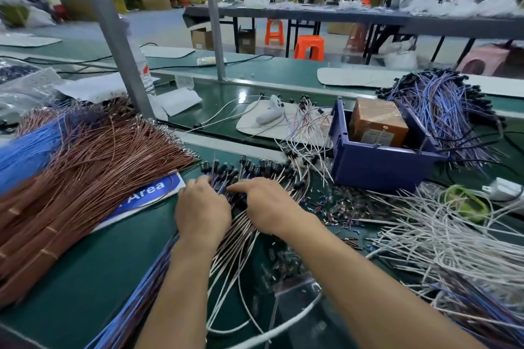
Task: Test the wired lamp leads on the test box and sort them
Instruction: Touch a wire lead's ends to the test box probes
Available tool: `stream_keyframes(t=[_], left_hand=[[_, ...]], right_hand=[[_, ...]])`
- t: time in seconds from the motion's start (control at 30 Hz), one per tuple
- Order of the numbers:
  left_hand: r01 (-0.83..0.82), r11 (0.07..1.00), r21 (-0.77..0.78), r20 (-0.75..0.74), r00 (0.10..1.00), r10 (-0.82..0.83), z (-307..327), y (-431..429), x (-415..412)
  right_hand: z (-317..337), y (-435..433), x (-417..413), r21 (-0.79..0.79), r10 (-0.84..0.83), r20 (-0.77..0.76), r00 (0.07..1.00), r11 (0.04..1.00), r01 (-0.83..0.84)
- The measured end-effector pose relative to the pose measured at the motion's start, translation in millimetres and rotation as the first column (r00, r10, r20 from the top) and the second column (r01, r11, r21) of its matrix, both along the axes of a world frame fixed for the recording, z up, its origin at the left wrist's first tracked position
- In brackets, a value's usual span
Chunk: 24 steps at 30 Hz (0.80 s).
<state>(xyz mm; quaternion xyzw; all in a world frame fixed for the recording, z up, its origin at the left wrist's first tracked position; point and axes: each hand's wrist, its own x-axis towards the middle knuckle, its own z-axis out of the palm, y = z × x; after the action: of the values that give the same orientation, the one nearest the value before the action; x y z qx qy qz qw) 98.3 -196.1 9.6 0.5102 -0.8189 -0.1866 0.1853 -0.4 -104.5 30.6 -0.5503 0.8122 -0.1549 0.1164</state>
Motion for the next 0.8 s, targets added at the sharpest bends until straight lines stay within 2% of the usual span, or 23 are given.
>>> stream_keyframes(t=[0.07, 0.27, 0.37, 0.47, 0.57, 0.63, 0.73, 0.8], left_hand=[[0.077, 0.997, 0.017, -0.068, 0.995, -0.076, -1, 3, -5], [0.264, 0.958, 0.109, -0.078, 0.963, -0.257, 8, 18, -27], [0.340, 0.928, 0.151, -0.080, 0.940, -0.331, 13, 24, -35], [0.364, 0.919, 0.155, -0.027, 0.931, -0.364, 18, 21, -36], [0.283, 0.957, 0.065, 0.069, 0.955, -0.287, 22, 17, -33], [0.184, 0.983, 0.028, 0.072, 0.980, -0.186, 23, 14, -29], [0.071, 0.997, 0.043, -0.023, 0.997, -0.070, 25, 10, -25], [0.044, 0.995, 0.088, -0.095, 0.995, -0.036, 29, 9, -23]], right_hand=[[2, 5, 0, -0.025, -0.004, -0.016, 1.000, 1.000, 0.004], [9, 36, -13, 0.005, -0.028, -0.132, 0.991, 1.000, 0.029], [14, 50, -20, 0.034, -0.060, -0.134, 0.989, 0.997, 0.065], [12, 49, -27, 0.029, -0.129, -0.057, 0.990, 0.991, 0.131], [11, 41, -31, 0.011, -0.188, -0.012, 0.982, 0.982, 0.188], [11, 39, -33, -0.063, -0.267, 0.071, 0.961, 0.960, 0.272], [12, 39, -36, -0.197, -0.357, 0.100, 0.929, 0.908, 0.370], [15, 35, -38, -0.178, -0.366, 0.078, 0.927, 0.910, 0.374]])
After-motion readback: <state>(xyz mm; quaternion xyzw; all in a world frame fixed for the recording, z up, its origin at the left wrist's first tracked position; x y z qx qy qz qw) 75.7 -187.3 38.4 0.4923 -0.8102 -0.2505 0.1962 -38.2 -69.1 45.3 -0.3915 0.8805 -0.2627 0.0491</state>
